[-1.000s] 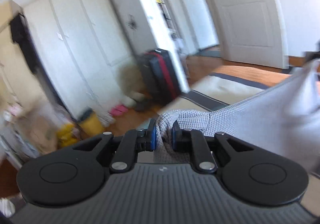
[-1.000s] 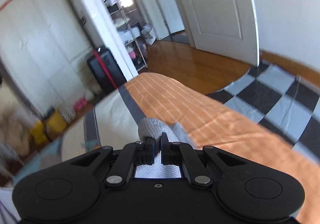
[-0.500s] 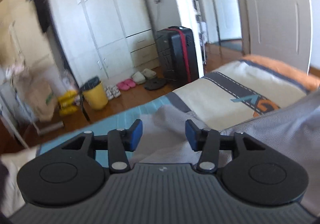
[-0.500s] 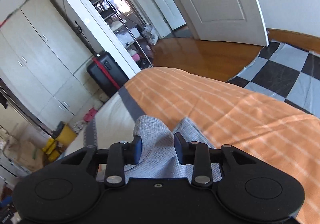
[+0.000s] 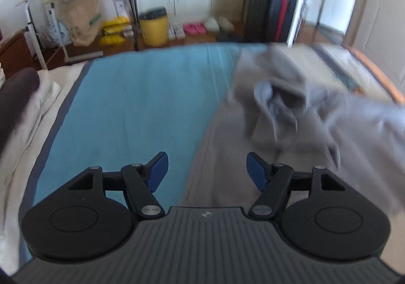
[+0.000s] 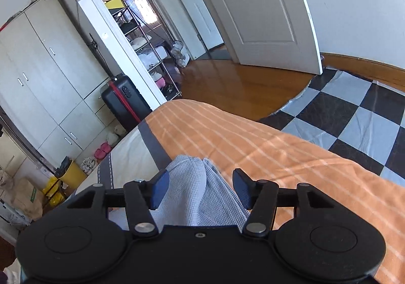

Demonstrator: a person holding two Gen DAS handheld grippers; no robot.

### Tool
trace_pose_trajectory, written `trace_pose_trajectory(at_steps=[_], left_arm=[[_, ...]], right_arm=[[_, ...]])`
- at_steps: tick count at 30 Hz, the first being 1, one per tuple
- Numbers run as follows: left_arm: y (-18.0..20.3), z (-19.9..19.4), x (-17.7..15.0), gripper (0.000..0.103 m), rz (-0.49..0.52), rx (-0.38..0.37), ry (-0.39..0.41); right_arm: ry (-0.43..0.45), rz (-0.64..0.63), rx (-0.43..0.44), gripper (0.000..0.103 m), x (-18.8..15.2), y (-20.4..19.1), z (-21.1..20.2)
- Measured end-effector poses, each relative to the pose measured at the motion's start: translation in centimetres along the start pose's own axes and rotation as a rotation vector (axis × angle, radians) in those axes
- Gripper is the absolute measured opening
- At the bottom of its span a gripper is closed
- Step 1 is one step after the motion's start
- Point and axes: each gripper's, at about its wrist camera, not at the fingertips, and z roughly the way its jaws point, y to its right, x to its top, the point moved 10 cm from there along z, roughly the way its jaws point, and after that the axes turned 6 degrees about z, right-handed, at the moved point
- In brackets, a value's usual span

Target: Fold clothes

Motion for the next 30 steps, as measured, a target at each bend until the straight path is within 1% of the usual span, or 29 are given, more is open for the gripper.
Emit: trace_pose_trajectory(at_steps=[2, 5, 8, 9, 10, 11, 12, 14, 15, 16, 17, 18, 19, 20, 22, 23, 24, 25, 26, 27, 29, 30], left_arm=[[0.8, -0.8, -1.0, 0.068, 0.025, -0.073, 0.013], [1.7, -1.2, -2.0, 0.068, 0.011, -0.203, 0.021], [3.0, -1.2, -2.3, 0.069, 0.000, -0.298, -0.003], [3.7, -1.1, -2.5, 0.072, 0.006, -0.326, -0.030], [4.4, -0.7, -2.8, 0.075, 0.037, -0.315, -0.053], [5.0, -0.4, -3.0, 0.081, 0.068, -0.304, -0.077], [5.7, 0.0, -3.3, 0.083, 0.099, -0.292, -0.100], [6.3, 0.9, -3.9, 0.083, 0.192, -0.189, -0.122], [6.5, 1.3, -4.3, 0.083, 0.225, -0.159, -0.129], [6.8, 1.6, -4.4, 0.083, 0.231, -0.154, -0.125], [7.0, 2.0, -4.6, 0.074, 0.236, -0.150, -0.121], [7.1, 2.1, -4.5, 0.044, 0.210, -0.169, -0.123], [6.9, 2.1, -4.1, 0.018, 0.185, -0.174, -0.112], [6.2, 1.3, -3.3, 0.005, 0.182, -0.129, -0.054], [4.8, -0.4, -1.5, 0.004, 0.177, -0.037, 0.063], [3.6, -2.0, -0.5, 0.004, 0.169, 0.038, 0.137], [2.5, -3.6, 0.4, 0.004, 0.129, 0.068, 0.193], [1.5, -4.9, 1.0, 0.004, 0.055, 0.050, 0.242], [0.5, -5.3, 1.2, 0.005, -0.024, 0.026, 0.262], [-0.6, -5.7, 1.3, 0.005, -0.102, 0.001, 0.280], [-1.6, -3.3, -0.1, 0.005, -0.136, 0.014, 0.170], [-2.1, -2.2, -0.8, 0.007, -0.153, 0.020, 0.114]], right_arm=[[-0.010, -0.031, -0.002, 0.062, -0.1, -0.5, 0.1], [-0.026, -0.047, -0.031, 0.064, -0.3, -0.3, 0.3], [-0.053, -0.055, -0.056, 0.064, -0.6, 0.8, 0.5], [-0.067, -0.089, -0.046, 0.064, -0.7, 0.8, 0.5], [-0.081, -0.128, -0.033, 0.064, -0.8, 0.8, 0.4], [-0.088, -0.159, -0.027, 0.064, -0.8, 0.8, 0.2], [-0.097, -0.166, -0.028, 0.064, -0.9, 1.1, 0.0], [-0.132, -0.121, -0.035, 0.064, -1.3, 2.1, -0.1], [-0.144, -0.105, -0.036, 0.064, -1.6, 2.4, -0.1], [-0.156, -0.092, -0.035, 0.064, -1.9, 2.6, 0.0], [-0.165, -0.095, -0.041, 0.064, -2.1, 2.7, 0.3], [-0.174, -0.101, -0.048, 0.064, -2.4, 2.7, 0.5], [-0.183, -0.107, -0.056, 0.064, -2.6, 2.8, 0.8], [-0.192, -0.113, -0.063, 0.064, -2.9, 2.9, 1.0], [-0.211, -0.125, -0.078, 0.064, -3.4, 3.0, 1.5], [-0.220, -0.131, -0.085, 0.064, -3.7, 3.1, 1.8], [-0.229, -0.137, -0.093, 0.064, -3.9, 3.2, 2.0], [-0.238, -0.143, -0.100, 0.064, -4.2, 3.3, 2.3], [-0.247, -0.149, -0.107, 0.064, -4.4, 3.3, 2.5], [-0.219, -0.170, -0.145, 0.064, -4.1, 3.6, 2.4], [-0.148, -0.214, -0.223, 0.064, -3.1, 4.3, 2.0], [-0.130, -0.204, -0.229, 0.064, -2.7, 4.6, 1.8]])
